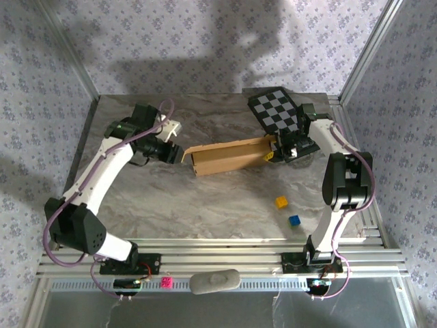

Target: Fold the paper box

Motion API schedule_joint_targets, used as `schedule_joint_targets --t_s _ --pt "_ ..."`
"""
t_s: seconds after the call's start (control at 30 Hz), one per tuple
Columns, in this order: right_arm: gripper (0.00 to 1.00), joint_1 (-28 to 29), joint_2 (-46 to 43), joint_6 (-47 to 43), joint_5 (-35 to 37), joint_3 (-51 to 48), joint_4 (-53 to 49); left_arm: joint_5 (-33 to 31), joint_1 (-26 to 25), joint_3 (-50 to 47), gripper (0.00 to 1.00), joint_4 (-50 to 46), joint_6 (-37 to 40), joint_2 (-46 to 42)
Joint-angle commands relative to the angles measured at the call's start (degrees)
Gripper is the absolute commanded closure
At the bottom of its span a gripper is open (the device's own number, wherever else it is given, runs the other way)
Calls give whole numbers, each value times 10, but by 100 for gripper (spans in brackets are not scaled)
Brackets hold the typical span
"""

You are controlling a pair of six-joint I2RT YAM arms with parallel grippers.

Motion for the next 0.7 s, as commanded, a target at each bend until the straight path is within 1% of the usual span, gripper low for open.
schedule_joint_targets --t_s 0.0,0.07,0.17,0.23,0.33,0.4,0.47,0.5,0.53,0.6,0.67 --pt "60 1 9 5 15 16 -13 74 1 -28 56 82 65 -22" --pt "60 1 10 5 15 17 -14 84 3 -49 56 107 83 -22" --pt "60 1 10 4 15 17 -14 92 7 -62 57 141 91 -21" --pt "60 1 10 3 16 15 -13 100 10 -57 59 146 91 -15" --pt "60 1 10 3 16 14 -13 102 10 -39 65 145 92 1" --pt "60 2 9 4 16 14 -11 101 10 -29 66 139 92 11" --pt "60 1 10 4 14 14 -12 93 10 -26 63 141 90 13" --pt "60 1 10 4 14 14 -11 86 11 -26 58 145 90 10" --pt "60 1 10 4 14 14 -11 81 11 -28 56 146 91 7" --pt "60 1 10 4 15 15 -11 80 10 -25 56 145 100 9" --pt "60 1 11 4 14 16 -11 90 10 -16 59 133 105 18"
